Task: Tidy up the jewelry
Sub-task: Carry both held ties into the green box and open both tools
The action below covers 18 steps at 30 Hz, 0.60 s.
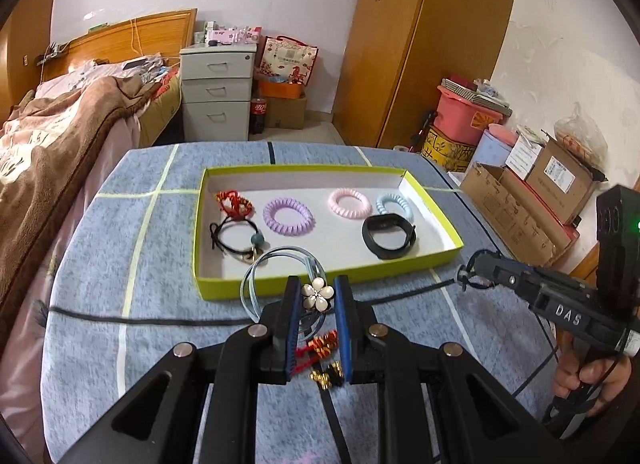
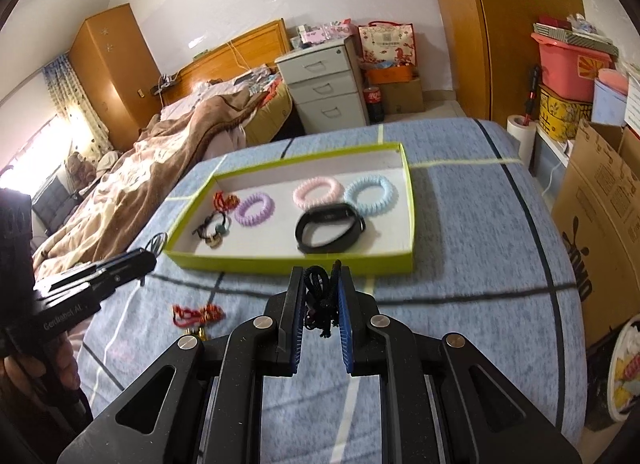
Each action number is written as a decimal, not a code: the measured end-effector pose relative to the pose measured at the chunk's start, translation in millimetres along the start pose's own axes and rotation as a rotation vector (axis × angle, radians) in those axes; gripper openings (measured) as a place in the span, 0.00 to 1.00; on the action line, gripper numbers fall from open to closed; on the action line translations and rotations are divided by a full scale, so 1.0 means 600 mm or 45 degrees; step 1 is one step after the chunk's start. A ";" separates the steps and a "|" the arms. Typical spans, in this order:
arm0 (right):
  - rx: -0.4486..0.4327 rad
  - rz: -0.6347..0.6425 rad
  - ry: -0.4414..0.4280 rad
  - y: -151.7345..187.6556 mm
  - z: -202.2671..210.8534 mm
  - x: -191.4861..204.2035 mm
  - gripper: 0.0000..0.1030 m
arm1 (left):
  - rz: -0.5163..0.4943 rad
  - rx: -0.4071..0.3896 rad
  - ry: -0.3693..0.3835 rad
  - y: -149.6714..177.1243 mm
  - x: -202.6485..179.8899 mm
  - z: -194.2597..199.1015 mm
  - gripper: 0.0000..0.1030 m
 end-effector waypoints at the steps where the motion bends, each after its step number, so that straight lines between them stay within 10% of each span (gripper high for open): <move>1: -0.003 -0.001 -0.001 -0.007 -0.002 -0.004 0.15 | -0.002 0.003 -0.002 -0.004 0.001 -0.003 0.17; 18: 0.093 -0.055 -0.014 -0.055 -0.086 -0.081 0.15 | -0.012 0.085 0.003 -0.039 -0.007 -0.094 0.17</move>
Point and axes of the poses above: each gripper's, at about its wrist camera, not at the fingertips, and z roughly against the way its jaws point, x to its left, y to its underside, the point moved 7 cm from there along -z, roughly the way its jaws point, and after that the axes turned 13 degrees about z, right-handed, at the moved point
